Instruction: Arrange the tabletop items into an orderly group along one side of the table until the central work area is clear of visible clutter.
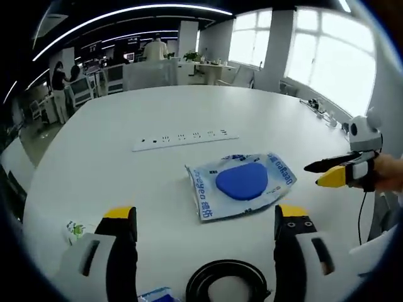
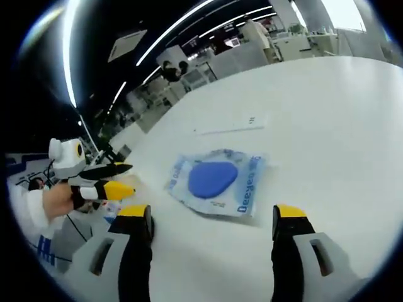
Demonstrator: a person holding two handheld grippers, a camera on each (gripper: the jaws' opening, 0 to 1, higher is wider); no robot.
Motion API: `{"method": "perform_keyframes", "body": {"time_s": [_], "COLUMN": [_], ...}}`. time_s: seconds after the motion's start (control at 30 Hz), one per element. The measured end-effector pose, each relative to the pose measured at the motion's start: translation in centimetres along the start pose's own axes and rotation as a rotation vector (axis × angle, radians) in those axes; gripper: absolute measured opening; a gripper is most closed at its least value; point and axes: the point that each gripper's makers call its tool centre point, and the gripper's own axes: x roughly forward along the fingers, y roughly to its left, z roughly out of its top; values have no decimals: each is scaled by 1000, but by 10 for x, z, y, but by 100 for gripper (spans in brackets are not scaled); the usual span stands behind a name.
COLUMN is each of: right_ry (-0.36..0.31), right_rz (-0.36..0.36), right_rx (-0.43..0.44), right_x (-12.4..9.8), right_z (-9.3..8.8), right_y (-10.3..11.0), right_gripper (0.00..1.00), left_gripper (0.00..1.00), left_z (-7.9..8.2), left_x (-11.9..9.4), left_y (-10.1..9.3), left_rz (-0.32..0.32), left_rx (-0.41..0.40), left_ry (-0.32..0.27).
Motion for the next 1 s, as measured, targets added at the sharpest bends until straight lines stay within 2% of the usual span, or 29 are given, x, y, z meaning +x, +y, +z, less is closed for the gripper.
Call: {"method": "perform_keyframes", "body": {"time_s": [0.13, 0.23, 0.4, 0.67, 1.0], "right_ry": [2, 11, 16, 15, 0], "right_rz": [-4, 0, 3, 29, 48], "right_rx": [7, 9, 10, 8, 28], "right_x": [-2, -3, -4, -12, -30], "right_z": [-3, -6, -13, -24, -38], "right_y": [-2, -2, -1, 11, 23], "right_gripper": [76, 75, 73, 73, 72], "left_gripper": [90, 88, 87, 83, 82], "left_z": [2, -4, -20, -48, -80], "left_x": [0, 1, 2, -6, -17], "left_y": [0, -1, -6, -5, -5], "left_rz": [-4, -12, -42, -52, -45], "left_rx": [3, -1, 6, 42, 18], "left_ry": [-6, 7, 48, 99, 133]}}
